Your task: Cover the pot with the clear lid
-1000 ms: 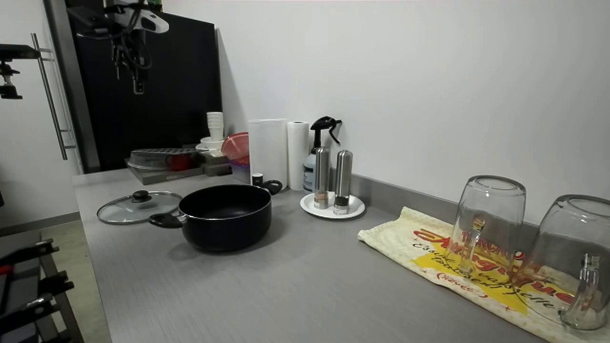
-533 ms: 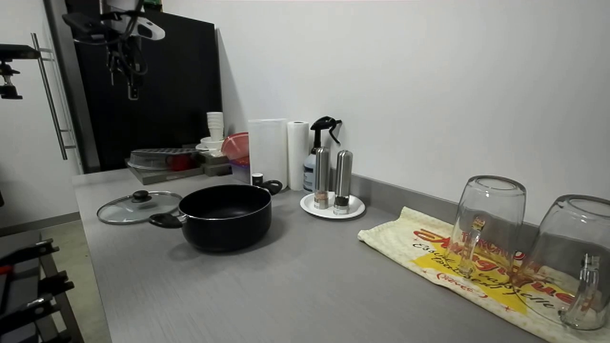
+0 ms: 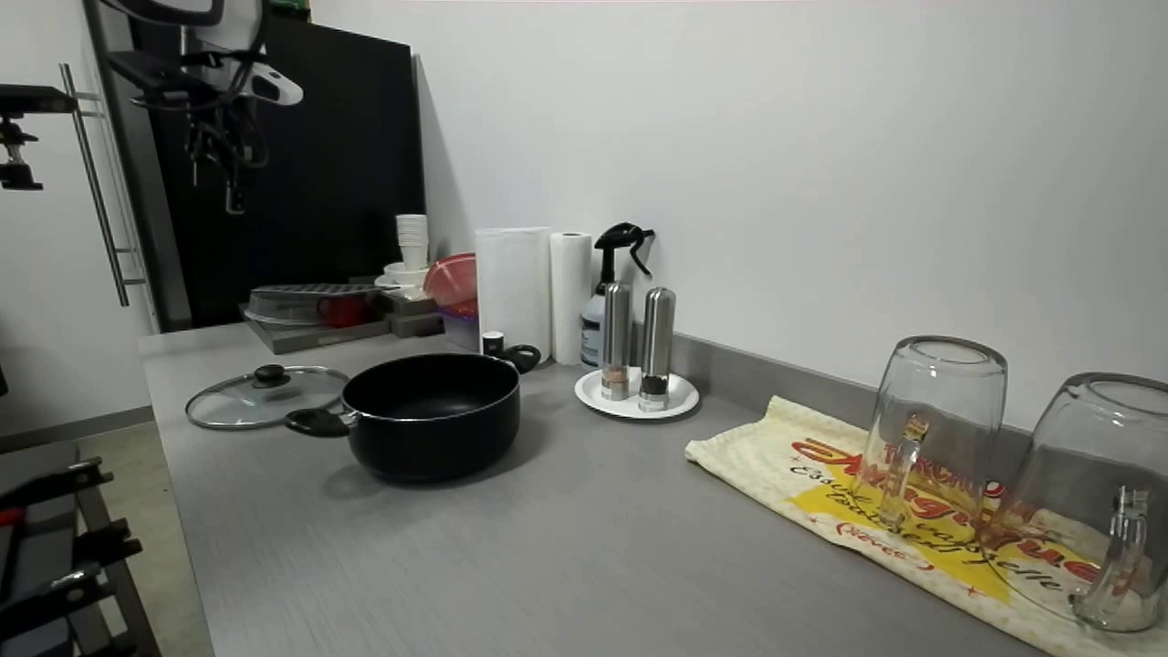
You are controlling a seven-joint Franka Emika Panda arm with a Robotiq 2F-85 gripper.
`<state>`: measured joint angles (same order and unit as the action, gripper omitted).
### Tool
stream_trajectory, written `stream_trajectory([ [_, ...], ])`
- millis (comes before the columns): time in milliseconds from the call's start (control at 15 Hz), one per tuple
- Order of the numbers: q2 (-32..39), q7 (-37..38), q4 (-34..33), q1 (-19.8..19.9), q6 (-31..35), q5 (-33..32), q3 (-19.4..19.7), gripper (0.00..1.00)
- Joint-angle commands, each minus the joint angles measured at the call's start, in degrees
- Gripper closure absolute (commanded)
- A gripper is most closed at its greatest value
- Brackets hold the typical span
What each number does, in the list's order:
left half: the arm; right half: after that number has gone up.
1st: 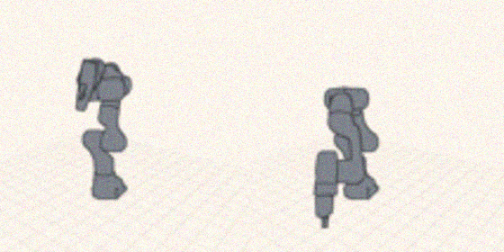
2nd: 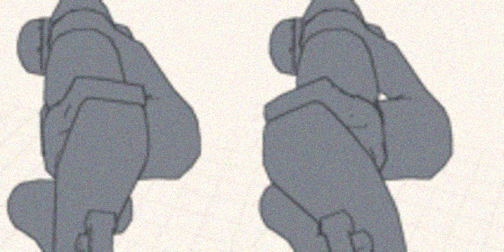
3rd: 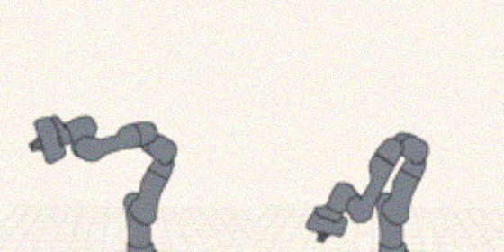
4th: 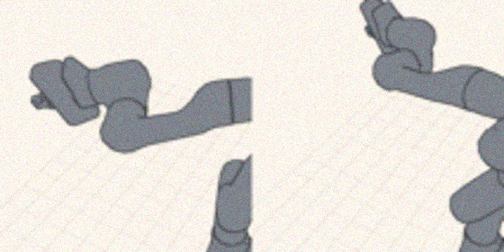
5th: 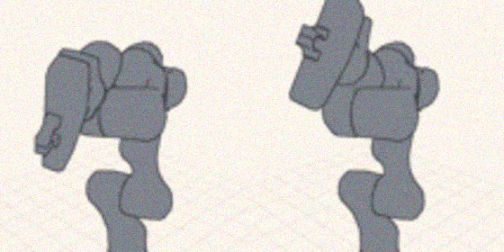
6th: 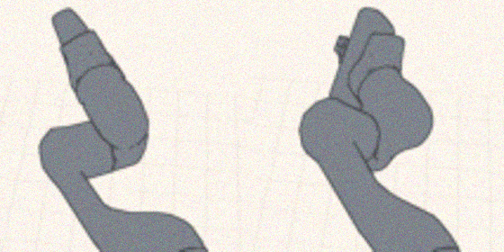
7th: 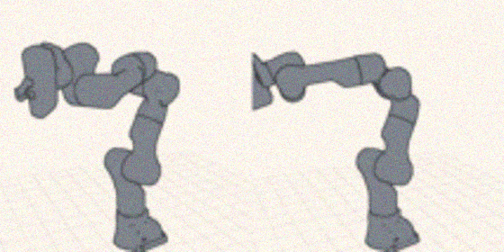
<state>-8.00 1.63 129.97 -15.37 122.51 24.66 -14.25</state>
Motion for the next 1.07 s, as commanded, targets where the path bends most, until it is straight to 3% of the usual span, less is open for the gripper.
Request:
stream_trajectory([
  [0, 0.20, 0.42, -0.18, 0.03, 0.19, -0.57, -0.02, 0.00],
  [400, 2.26, 1.29, -0.78, -1.29, 7.93, -5.51, -2.81, 0.00],
  [733, 4.70, 2.95, 1.47, -2.31, 19.64, -17.25, -5.36, 0.00],
  [1000, 6.61, 5.49, 3.91, -2.88, 25.61, -22.97, -6.00, 0.00],
])
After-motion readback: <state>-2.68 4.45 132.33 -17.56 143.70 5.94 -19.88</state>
